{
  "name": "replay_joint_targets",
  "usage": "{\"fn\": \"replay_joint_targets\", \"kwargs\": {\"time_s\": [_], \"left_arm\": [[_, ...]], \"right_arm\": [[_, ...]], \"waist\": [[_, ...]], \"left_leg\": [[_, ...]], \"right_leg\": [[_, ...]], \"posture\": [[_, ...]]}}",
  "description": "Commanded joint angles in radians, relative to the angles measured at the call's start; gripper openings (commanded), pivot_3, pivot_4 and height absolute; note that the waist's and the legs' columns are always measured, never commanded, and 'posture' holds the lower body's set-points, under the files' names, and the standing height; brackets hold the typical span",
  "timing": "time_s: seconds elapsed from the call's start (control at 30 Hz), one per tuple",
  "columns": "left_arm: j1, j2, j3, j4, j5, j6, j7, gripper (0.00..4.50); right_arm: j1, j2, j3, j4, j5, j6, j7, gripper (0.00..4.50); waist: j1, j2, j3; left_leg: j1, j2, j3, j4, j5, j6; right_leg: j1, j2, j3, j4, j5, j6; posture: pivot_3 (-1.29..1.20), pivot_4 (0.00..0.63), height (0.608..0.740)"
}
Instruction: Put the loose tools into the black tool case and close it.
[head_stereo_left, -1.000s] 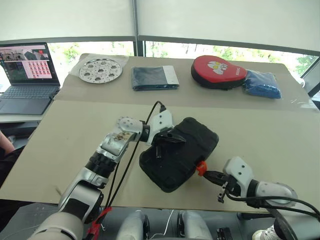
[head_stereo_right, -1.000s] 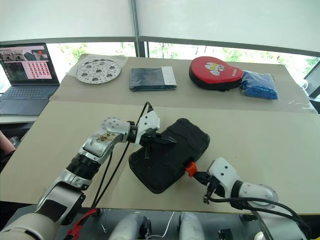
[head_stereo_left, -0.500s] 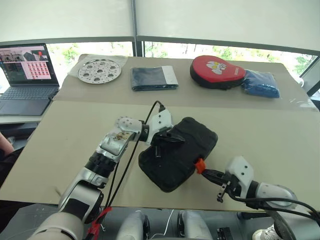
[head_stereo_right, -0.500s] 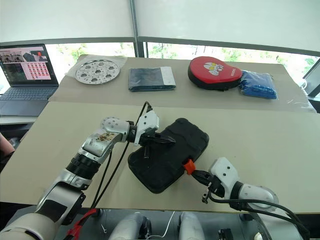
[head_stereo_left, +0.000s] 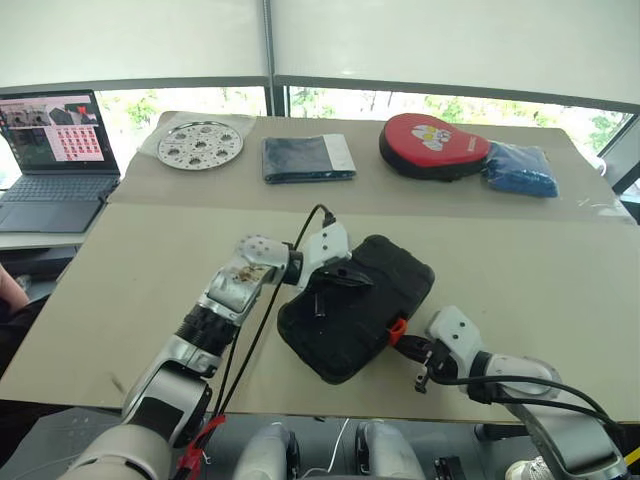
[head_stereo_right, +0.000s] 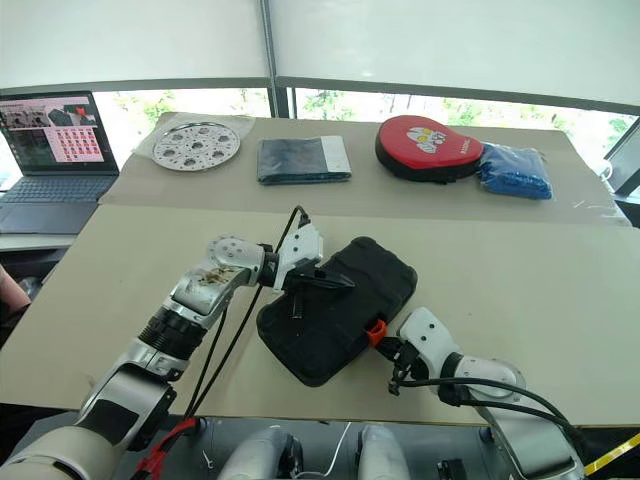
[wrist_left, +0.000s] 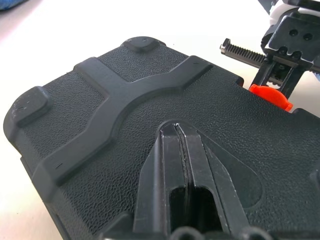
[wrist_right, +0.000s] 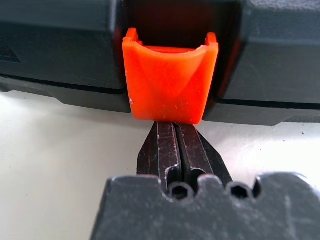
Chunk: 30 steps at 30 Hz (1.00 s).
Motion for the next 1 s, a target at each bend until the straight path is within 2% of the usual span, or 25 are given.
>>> {"fn": "replay_joint_targets", "kwargs": {"time_s": [0.03,0.27,0.73,1.0], "left_arm": [[0.047,0.004,-0.078,0.048,0.063,0.046,0.007,0.0],[0.073,0.001,-0.126,0.049,0.106,0.034,0.014,0.0],[0.081,-0.013,-0.139,0.051,0.13,0.073,0.028,0.0],[0.086,0.006,-0.159,0.054,0.138,0.116,0.008,0.0]], "right_arm": [[0.06,-0.048,-0.073,-0.085,0.037,0.037,0.022,0.06],[0.094,-0.101,-0.157,-0.153,0.123,0.084,0.069,0.06],[-0.062,-0.037,-0.046,-0.056,0.097,0.065,0.03,0.06],[-0.115,-0.011,-0.041,-0.05,0.109,0.068,0.028,0.06]], "waist": [[0.002,0.0,-0.002],[0.002,-0.002,-0.008],[0.007,-0.002,-0.017],[-0.006,-0.002,-0.017]], "left_leg": [[0.0,0.0,0.0,0.0,-0.001,0.001],[0.004,0.0,0.0,0.0,-0.001,0.002],[0.007,0.0,-0.001,-0.001,-0.002,0.003],[0.007,0.001,-0.001,-0.001,-0.002,0.003]], "right_leg": [[0.0,0.0,0.0,0.0,0.0,0.0],[0.004,-0.001,0.0,-0.002,0.0,0.0],[0.007,-0.003,0.0,-0.003,-0.004,-0.006],[0.007,-0.003,0.001,-0.002,-0.004,-0.006]], "posture": [[0.0,0.15,0.74],[0.0,0.15,0.74],[0.0,0.15,0.74],[0.0,0.15,0.74]]}}
